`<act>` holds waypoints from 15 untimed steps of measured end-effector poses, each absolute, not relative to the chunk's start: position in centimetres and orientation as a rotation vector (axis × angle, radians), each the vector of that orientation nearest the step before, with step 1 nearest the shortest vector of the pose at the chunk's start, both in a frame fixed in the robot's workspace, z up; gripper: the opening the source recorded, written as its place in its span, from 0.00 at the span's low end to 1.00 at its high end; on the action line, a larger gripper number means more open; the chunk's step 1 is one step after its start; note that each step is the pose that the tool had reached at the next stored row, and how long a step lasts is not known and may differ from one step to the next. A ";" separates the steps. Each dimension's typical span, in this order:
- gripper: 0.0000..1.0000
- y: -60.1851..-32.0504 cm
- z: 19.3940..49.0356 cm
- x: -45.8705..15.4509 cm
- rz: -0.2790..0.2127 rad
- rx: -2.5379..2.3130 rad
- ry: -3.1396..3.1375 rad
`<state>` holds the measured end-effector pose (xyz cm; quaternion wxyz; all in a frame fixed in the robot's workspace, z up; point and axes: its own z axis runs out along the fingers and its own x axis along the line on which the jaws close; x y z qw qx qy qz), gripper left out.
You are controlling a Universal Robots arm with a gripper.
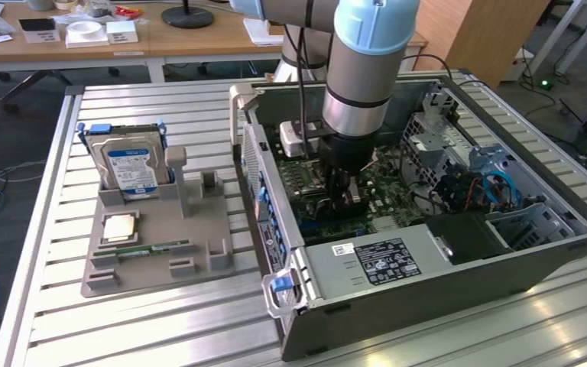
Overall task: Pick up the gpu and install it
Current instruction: 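Insert the gpu into the slot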
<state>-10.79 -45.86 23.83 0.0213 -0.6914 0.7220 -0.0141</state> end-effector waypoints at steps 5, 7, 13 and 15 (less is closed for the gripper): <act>0.26 -45.9 23.8 -10.8 -0.044 -2.143 2.238; 0.26 -45.9 23.7 -10.8 -0.044 -2.143 2.238; 0.26 -45.9 23.7 -10.8 -0.044 -2.143 2.238; 0.26 -45.8 23.7 -10.8 -0.044 -2.142 2.238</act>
